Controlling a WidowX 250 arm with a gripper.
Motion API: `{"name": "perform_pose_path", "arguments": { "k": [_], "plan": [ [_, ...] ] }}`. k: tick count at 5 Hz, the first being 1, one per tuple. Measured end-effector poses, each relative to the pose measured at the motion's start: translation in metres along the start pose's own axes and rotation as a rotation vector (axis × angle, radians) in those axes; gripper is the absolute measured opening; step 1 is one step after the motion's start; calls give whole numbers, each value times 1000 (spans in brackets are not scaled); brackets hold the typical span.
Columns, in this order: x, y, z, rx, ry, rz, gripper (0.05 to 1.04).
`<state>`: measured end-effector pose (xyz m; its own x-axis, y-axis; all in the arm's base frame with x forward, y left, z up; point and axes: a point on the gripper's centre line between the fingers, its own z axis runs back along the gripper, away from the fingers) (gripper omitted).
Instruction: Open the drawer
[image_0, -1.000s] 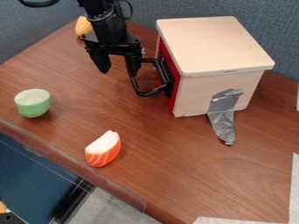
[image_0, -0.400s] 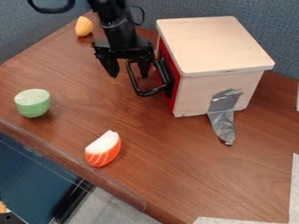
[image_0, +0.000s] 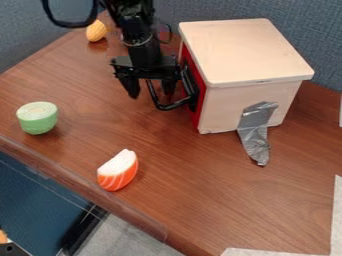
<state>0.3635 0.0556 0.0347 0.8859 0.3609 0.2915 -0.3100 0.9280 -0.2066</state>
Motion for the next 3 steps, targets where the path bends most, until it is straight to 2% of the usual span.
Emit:
{"name": "perform_pose_path", "arguments": {
  "k": [2,3],
  "plan": [
    [0,0,-6,2,-6,23,380],
    [-1,-1,-6,-6,1,37,320]
  ]
}}
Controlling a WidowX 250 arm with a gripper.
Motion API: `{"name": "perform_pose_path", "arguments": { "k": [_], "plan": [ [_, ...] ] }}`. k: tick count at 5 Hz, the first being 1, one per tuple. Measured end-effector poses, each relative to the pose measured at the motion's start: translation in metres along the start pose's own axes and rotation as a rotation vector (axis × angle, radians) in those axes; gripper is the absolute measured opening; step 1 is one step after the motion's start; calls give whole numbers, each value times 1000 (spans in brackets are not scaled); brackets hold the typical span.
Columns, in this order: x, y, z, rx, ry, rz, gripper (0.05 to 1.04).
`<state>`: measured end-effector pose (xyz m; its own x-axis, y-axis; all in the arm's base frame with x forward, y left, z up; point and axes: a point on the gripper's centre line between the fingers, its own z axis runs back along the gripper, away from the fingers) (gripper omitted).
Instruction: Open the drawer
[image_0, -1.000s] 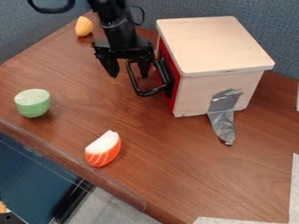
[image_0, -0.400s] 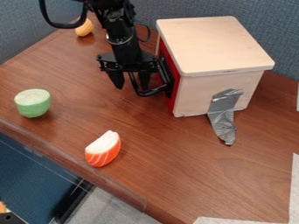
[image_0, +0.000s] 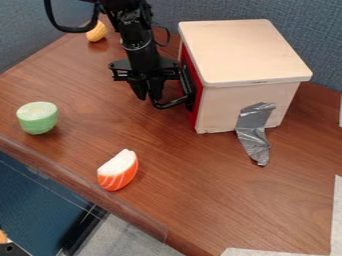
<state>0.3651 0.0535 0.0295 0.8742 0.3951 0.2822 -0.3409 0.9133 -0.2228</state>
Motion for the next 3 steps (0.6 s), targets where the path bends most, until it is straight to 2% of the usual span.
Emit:
{"name": "perform_pose_path", "arguments": {
  "k": [2,3],
  "plan": [
    [-6,18,6,12,11,26,315],
    [-7,28,18,10,-9,42,271]
  ]
}}
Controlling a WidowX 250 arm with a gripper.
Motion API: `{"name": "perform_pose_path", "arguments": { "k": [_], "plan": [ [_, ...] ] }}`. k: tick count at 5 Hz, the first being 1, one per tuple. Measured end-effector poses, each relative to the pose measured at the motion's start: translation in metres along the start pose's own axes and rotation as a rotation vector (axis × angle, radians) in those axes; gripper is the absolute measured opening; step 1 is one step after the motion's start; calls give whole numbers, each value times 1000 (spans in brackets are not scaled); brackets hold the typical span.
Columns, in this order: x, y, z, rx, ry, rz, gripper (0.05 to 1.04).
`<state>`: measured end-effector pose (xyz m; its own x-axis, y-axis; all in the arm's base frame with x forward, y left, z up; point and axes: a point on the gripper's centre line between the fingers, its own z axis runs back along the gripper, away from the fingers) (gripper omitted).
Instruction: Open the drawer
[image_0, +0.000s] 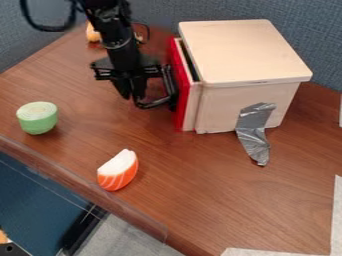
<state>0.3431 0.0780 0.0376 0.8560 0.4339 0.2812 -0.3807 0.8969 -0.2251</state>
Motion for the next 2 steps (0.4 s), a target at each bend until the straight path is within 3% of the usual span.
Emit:
{"name": "perform_pose_path", "arguments": {
  "k": [2],
  "plan": [
    [-8,21,9,-7,25,29,255]
  ]
}}
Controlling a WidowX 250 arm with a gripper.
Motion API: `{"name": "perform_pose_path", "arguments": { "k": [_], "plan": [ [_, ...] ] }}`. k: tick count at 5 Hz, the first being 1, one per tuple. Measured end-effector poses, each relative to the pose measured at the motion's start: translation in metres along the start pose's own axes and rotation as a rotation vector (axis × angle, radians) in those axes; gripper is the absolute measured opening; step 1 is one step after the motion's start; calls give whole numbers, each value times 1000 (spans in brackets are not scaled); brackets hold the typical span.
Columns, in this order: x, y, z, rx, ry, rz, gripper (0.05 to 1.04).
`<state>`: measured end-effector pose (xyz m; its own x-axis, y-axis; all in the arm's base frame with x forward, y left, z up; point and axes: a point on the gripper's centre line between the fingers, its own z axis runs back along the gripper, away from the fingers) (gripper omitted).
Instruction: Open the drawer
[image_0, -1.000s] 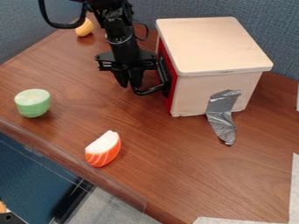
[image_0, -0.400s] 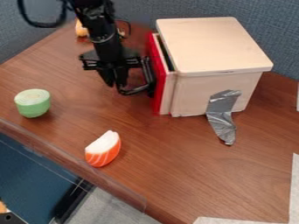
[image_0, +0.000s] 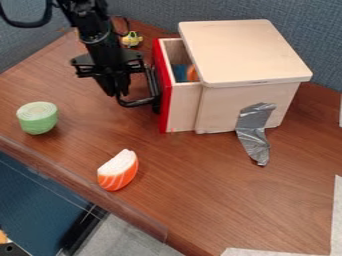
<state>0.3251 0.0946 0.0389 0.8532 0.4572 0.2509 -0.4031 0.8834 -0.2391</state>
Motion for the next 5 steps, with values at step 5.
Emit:
{"name": "perform_pose_path", "arguments": {
  "k": [5],
  "plan": [
    [-4,49,14,26,10,84,177]
  ]
}}
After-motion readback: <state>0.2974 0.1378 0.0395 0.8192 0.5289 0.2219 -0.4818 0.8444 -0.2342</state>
